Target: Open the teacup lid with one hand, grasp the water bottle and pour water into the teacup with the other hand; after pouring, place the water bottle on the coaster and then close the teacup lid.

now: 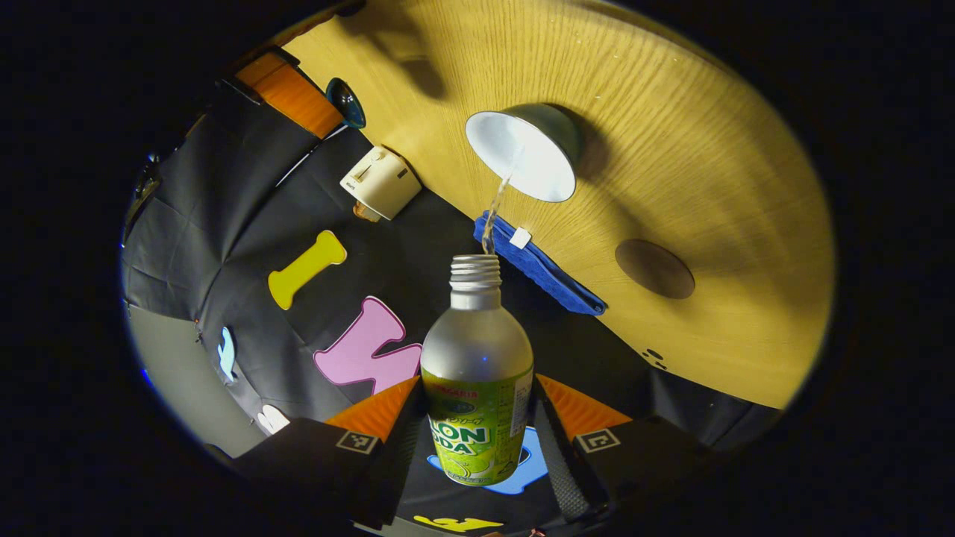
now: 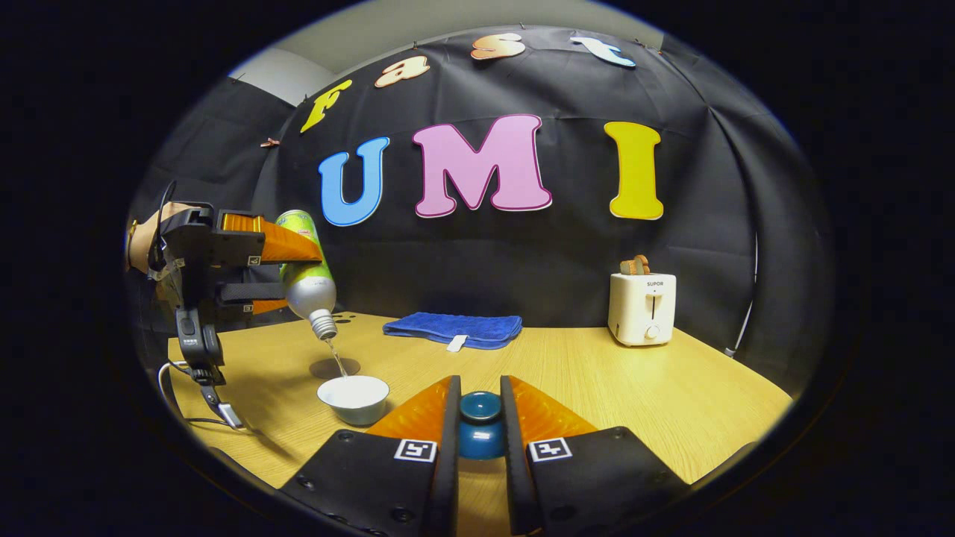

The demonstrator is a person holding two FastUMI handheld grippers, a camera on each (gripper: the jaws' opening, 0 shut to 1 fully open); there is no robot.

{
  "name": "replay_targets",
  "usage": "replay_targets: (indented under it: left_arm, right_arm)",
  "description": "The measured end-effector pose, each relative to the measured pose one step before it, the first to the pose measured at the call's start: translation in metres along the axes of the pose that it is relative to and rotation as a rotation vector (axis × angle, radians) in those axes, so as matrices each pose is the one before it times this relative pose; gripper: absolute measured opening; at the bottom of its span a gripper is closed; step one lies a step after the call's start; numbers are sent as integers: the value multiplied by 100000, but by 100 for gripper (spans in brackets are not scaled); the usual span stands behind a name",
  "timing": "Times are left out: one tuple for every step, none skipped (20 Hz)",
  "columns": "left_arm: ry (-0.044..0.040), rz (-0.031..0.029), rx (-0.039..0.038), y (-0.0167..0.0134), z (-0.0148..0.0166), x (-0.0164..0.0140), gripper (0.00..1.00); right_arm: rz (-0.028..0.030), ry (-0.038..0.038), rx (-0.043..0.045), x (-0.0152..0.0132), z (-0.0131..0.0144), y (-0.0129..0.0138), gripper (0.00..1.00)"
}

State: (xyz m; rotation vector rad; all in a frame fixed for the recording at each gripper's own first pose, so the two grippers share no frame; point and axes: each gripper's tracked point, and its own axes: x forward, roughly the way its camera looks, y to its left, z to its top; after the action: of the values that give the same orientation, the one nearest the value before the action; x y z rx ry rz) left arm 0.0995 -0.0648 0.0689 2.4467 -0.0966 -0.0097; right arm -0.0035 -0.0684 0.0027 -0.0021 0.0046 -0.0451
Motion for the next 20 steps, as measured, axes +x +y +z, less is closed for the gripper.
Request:
replay_targets:
  left_arm:
    - [66,268,784,96,43,-15,81]
    - [-157,233,246,130,11,55,81]
    - [-137,30,-106,-72,139,-11,81]
    - [22,114,-58,46,-44,-71,81]
    - [-182,177,-348,-5,151,-35,81]
    - [-205,-136,-769,86,93,19,81]
    - [-405,-510,-1383,-176,164,-43,81]
    - [-378,-2094,-3419,-471,-15,59,81]
    - [-157,-4270,-7341,-968,299,-180,81]
    - [-915,-4129,-10030,-991,335,27,81]
    - [-1618,-3326,-10518,-1138,602,-101,81]
    - [-1066,-1787,-9894,-894,527,36,81]
    - [-856,-1274,-9279,-817,484,-71,81]
    - [-1021,-2090,-9199,-905,316,54,81]
    - [-1321,-2278,-8715,-867,601,-104,81]
    - [-1292,-1233,-8151,-309,375,-27,81]
    - [-1239,-99,-8233,-349,459,-40,81]
    - [-1764,-391,-9229,-127,405,-257,81]
    - [-1809,-1220,-10870,-420,562,-59,81]
    - [-2004,-1937,-12210,-327,402,-308,81]
  right_arm:
    - [2,-9,-3,8,0,1,30]
    - [3,5,2,-3,-18,15,30]
    - [-5,-1,-5,-32,14,-11,30]
    - [3,0,5,18,7,-7,30]
    - [-19,-9,-15,27,-15,18,30]
    - [15,2,-4,0,-15,-12,30]
    - [0,4,-1,39,29,-8,30]
    - [-6,-4,14,-21,-24,-4,30]
    - [1,-8,-14,-19,-12,-4,30]
    - [-6,21,30,12,4,8,30]
    - [5,-14,-27,0,10,0,30]
    - [-6,24,34,9,24,1,30]
    - [9,-23,-32,-23,8,8,30]
    - [-5,20,26,26,-17,18,30]
    - [5,-21,-26,-14,-10,-19,30]
    - [-18,36,34,4,-18,-25,30]
    - [-49,-35,-45,5,2,-2,30]
    - [-14,34,45,-14,-23,2,30]
    - [18,-44,-55,35,8,5,30]
    - [-8,28,41,-20,-8,-21,30]
